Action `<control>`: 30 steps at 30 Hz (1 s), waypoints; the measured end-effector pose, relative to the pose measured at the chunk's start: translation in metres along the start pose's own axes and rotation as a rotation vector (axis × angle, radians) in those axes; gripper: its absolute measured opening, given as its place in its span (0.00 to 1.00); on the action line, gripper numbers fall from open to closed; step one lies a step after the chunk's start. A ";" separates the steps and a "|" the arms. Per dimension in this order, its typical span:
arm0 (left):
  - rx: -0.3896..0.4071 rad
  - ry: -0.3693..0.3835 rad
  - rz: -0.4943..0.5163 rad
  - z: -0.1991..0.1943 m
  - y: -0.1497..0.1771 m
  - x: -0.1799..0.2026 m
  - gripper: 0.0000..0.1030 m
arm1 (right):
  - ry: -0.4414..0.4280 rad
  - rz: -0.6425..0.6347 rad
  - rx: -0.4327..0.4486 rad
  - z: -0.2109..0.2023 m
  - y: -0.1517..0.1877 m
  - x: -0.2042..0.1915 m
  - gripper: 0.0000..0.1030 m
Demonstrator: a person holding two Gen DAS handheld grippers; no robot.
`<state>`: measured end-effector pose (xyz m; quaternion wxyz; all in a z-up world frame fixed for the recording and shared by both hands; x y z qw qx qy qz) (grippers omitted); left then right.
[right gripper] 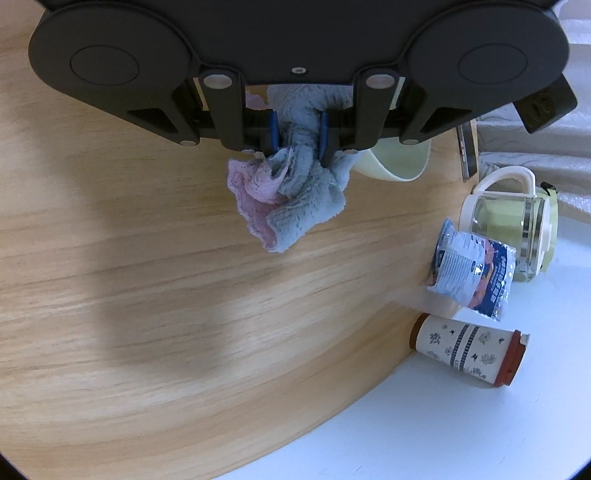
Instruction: Clean bowl
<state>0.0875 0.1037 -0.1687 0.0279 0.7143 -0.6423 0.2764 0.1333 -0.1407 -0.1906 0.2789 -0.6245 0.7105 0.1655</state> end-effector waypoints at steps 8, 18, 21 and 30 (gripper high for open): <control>-0.090 0.016 0.078 0.003 -0.003 -0.002 0.12 | -0.001 0.015 0.021 -0.005 0.001 0.005 0.22; -0.139 -0.004 0.308 0.000 -0.030 0.009 0.57 | -0.005 -0.008 0.050 -0.024 0.007 0.004 0.22; -0.190 0.021 0.398 0.012 -0.041 0.022 0.57 | -0.012 -0.001 0.055 -0.028 0.009 0.008 0.22; -0.288 0.029 0.642 0.036 -0.042 0.045 0.48 | -0.050 0.052 0.073 -0.037 0.013 0.020 0.22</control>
Point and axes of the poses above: each gripper's, at about its wrist camera, not at the fingertips, and z roughly the way its jaws point, x to its right, y to its underside, the point moved 2 cm from there along z, roughly the way its jaws point, and after that the axes turned 3 degrees about -z, right-handed, at the moved point
